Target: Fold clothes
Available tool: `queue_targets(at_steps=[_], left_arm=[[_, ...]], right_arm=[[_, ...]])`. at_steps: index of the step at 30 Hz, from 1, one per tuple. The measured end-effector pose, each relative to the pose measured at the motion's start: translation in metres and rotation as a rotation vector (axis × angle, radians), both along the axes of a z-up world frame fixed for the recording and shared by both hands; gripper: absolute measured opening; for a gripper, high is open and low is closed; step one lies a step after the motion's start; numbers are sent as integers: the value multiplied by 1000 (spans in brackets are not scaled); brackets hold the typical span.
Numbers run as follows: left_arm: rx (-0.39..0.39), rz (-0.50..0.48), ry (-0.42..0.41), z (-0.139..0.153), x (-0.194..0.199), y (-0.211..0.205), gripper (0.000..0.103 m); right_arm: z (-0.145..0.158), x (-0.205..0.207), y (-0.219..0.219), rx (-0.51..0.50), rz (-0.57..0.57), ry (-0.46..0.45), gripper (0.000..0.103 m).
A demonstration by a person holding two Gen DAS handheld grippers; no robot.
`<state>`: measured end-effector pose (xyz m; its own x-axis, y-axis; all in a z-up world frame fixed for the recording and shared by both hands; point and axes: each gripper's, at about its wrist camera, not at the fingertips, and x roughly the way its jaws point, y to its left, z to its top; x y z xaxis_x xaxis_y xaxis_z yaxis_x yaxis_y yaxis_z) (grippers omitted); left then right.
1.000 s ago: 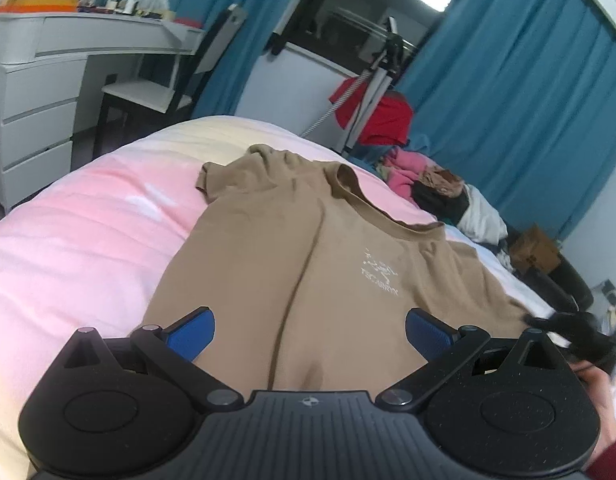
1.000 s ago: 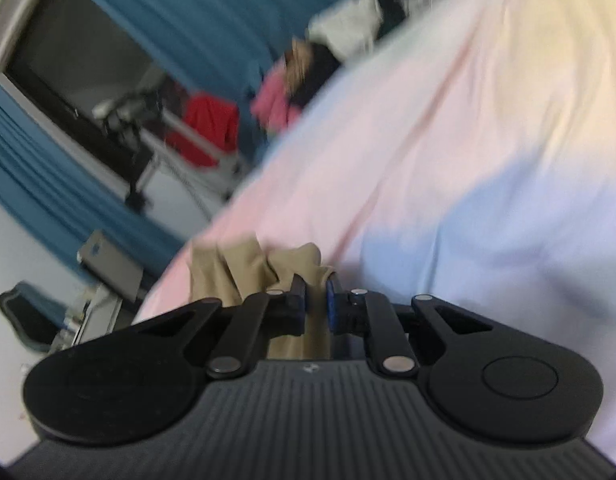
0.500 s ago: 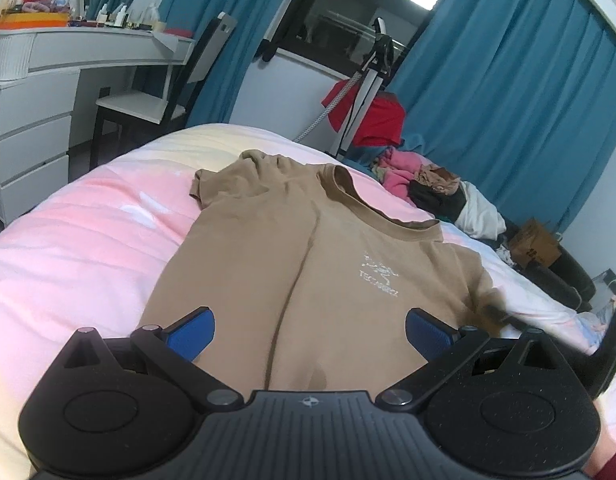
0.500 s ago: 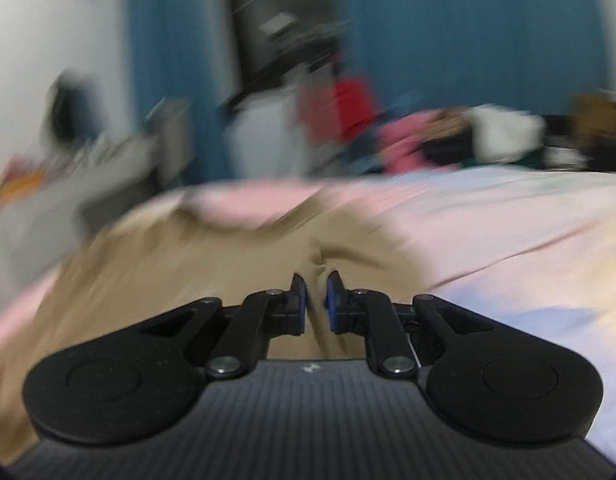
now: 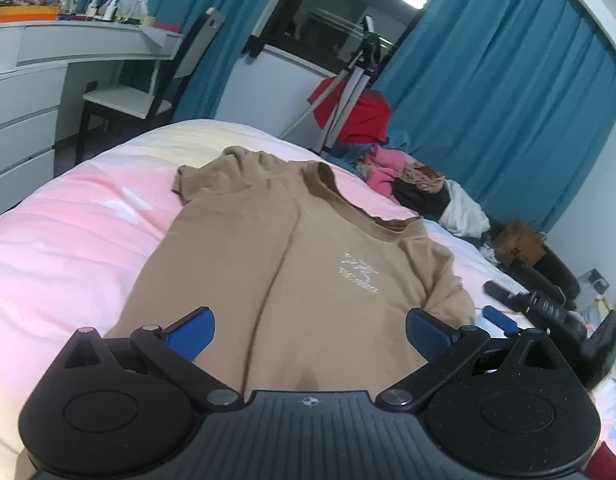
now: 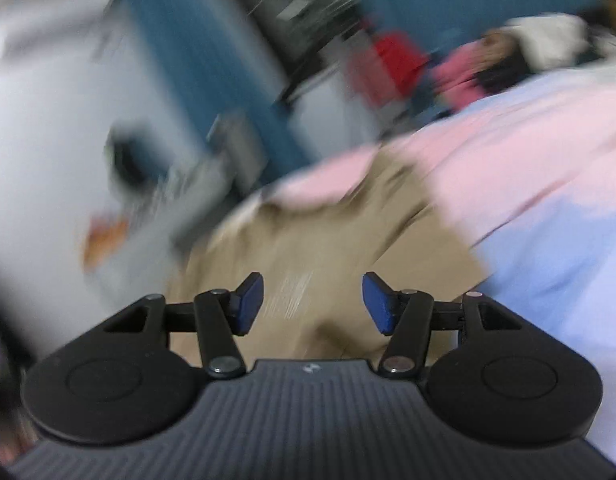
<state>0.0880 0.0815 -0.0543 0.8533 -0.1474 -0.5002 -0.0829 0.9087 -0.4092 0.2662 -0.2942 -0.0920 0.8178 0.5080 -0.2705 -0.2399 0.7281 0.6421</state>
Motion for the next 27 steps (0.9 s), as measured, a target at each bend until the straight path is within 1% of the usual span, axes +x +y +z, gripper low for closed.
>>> queue_targets(at_steps=[2, 3, 6, 8, 9, 10, 11, 12, 13, 14, 15, 17, 19, 21, 22, 24, 26, 27], left_arm=[[15, -9, -6, 0, 0, -3, 103], [24, -13, -8, 0, 1, -5, 103], [35, -30, -3, -2, 3, -8, 103], [43, -37, 2, -4, 3, -9, 103], [44, -39, 4, -4, 3, -9, 103], [46, -40, 6, -5, 3, -9, 103], [47, -42, 8, -5, 3, -10, 103], [44, -41, 8, -5, 2, -9, 103], [40, -40, 9, -5, 2, -8, 103], [37, -39, 10, -5, 2, -8, 103], [33, -39, 9, -5, 1, -7, 103], [29, -40, 5, -4, 1, -7, 103], [39, -44, 1, -4, 1, -8, 103], [54, -57, -2, -4, 2, -11, 103], [62, -63, -3, -4, 3, -13, 103], [77, -75, -6, -5, 3, -16, 103], [91, -81, -8, -6, 4, -18, 103], [96, -79, -8, -6, 5, -18, 103]], right_arm=[[-14, 12, -23, 83, -121, 105, 58], [-24, 19, -31, 113, -156, 160, 58], [-51, 30, -45, 178, -162, 251, 58], [-57, 36, -45, 223, -128, 232, 58], [-55, 38, -43, 225, -105, 215, 56], [-52, 41, -41, 224, -82, 196, 45], [-47, 43, -35, 185, -65, 173, 34], [-40, 44, -28, 139, -50, 149, 11], [-34, 43, -25, 79, -55, 132, 9], [-28, 44, -23, 38, -65, 113, 9], [-23, 46, -25, 18, -83, 98, 8], [-8, 47, -37, -20, -151, 71, 8], [7, 46, -54, -78, -253, 29, 8], [19, 48, -73, -122, -384, -3, 8], [22, 43, -85, -134, -447, -16, 8], [21, 43, -103, -139, -564, -17, 10], [11, 45, -125, -84, -622, 46, 13], [4, 48, -133, -41, -628, 90, 18]])
